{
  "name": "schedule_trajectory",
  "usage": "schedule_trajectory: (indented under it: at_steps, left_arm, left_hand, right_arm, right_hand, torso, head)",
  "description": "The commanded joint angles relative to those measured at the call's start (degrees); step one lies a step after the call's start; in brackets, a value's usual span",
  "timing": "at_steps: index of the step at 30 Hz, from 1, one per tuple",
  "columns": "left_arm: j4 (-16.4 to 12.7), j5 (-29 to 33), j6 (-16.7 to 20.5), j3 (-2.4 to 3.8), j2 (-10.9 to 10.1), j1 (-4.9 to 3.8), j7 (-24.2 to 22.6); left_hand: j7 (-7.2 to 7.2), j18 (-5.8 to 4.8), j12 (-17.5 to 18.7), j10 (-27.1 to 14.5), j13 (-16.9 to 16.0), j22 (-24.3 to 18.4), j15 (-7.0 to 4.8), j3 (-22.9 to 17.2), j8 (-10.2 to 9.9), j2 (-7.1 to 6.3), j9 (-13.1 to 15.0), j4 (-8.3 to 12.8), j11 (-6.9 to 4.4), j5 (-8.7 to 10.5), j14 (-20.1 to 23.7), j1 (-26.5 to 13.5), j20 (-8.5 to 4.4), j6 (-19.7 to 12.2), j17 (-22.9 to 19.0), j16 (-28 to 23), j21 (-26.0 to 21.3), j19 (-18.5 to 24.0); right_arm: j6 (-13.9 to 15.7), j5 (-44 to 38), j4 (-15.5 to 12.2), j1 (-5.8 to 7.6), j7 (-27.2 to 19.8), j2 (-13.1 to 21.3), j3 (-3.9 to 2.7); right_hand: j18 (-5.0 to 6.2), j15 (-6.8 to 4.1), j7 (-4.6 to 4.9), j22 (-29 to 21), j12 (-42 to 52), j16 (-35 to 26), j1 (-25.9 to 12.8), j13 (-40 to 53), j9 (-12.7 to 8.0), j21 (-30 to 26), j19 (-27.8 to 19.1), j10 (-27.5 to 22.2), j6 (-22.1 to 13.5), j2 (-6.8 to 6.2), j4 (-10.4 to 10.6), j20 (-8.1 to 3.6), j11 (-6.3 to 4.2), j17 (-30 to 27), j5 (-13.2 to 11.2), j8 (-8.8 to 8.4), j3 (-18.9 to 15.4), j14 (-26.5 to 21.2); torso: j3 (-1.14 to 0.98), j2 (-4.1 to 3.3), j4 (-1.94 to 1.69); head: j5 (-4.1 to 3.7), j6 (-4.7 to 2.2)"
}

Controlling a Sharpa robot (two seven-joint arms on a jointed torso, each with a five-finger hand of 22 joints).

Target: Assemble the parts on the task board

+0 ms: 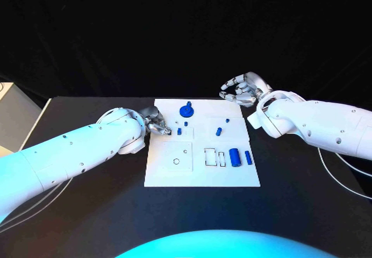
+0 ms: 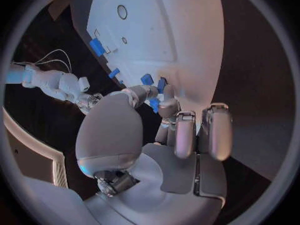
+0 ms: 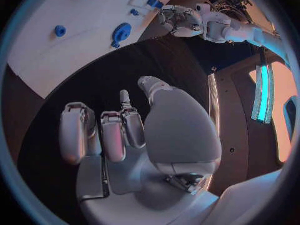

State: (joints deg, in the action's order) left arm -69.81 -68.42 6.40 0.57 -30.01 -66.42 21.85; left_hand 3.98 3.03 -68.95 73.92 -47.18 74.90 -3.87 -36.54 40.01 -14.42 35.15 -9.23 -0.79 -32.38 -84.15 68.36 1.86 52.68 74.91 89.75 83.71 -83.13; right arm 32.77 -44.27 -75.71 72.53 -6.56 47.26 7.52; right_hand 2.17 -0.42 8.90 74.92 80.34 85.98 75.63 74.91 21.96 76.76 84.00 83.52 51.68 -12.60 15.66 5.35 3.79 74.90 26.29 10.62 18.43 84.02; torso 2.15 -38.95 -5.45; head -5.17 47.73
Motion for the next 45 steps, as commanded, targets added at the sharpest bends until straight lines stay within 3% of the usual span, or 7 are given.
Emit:
schedule_trajectory:
  at_steps: [1,32,45]
  left_arm:
    - [0.0,-0.5,-1.1,-0.01,0.1,0.01,0.0]
    - [1.9,0.6,-6.9,-0.03,2.1,-0.03,1.5]
    - [2.7,1.6,-5.4,-0.04,2.8,-0.04,1.9]
  left_hand:
    - [-0.45,-0.38,0.2,0.1,0.0,6.5,-0.33,-10.6,0.0,0.17,0.3,10.1,-0.21,-0.15,-5.8,0.7,-0.12,1.0,15.1,0.3,0.0,-0.2]
    - [-0.50,-0.33,-0.4,0.9,-1.3,6.3,-0.30,-10.0,-0.1,0.06,0.4,9.4,-0.22,0.21,-5.8,-0.2,-0.12,1.2,15.1,0.3,-0.2,0.0]
    - [-1.20,-0.35,-0.4,1.6,-1.6,6.3,-0.65,-6.2,0.0,0.47,1.3,7.7,-0.70,1.15,-5.8,-1.7,-0.15,0.7,15.1,0.3,-0.3,0.0]
  right_arm:
    - [-0.1,-0.5,-0.2,-0.03,-0.7,0.0,-0.02]
    - [-0.1,-0.5,-0.5,-0.01,-0.6,0.1,-0.02]
    - [0.0,-0.5,-0.6,-0.01,-0.6,0.1,-0.02]
  right_hand:
    - [0.66,-0.32,-0.15,7.1,0.2,-0.3,-0.4,7.6,0.1,-0.2,1.6,0.4,-0.4,-0.17,0.1,-0.33,-0.12,6.1,0.3,-0.30,0.4,3.9]
    - [0.66,-0.33,-0.14,7.1,0.1,-0.3,-0.5,7.5,0.2,-0.2,1.6,0.3,-0.5,-0.26,-0.1,-0.34,-0.11,6.1,0.3,-0.39,0.6,3.9]
    - [0.66,-0.33,-0.14,7.1,0.1,-0.3,-0.5,7.5,0.2,-0.2,1.6,0.3,-0.5,-0.26,-0.1,-0.34,-0.11,6.1,0.3,-0.39,0.6,3.9]
  torso:
    - [-0.03,-0.03,0.01]
    - [-0.05,0.03,0.08]
    - [-0.03,0.01,0.04]
  head:
    - [0.02,0.07]
    - [-0.17,0.50]
    - [-0.31,0.57]
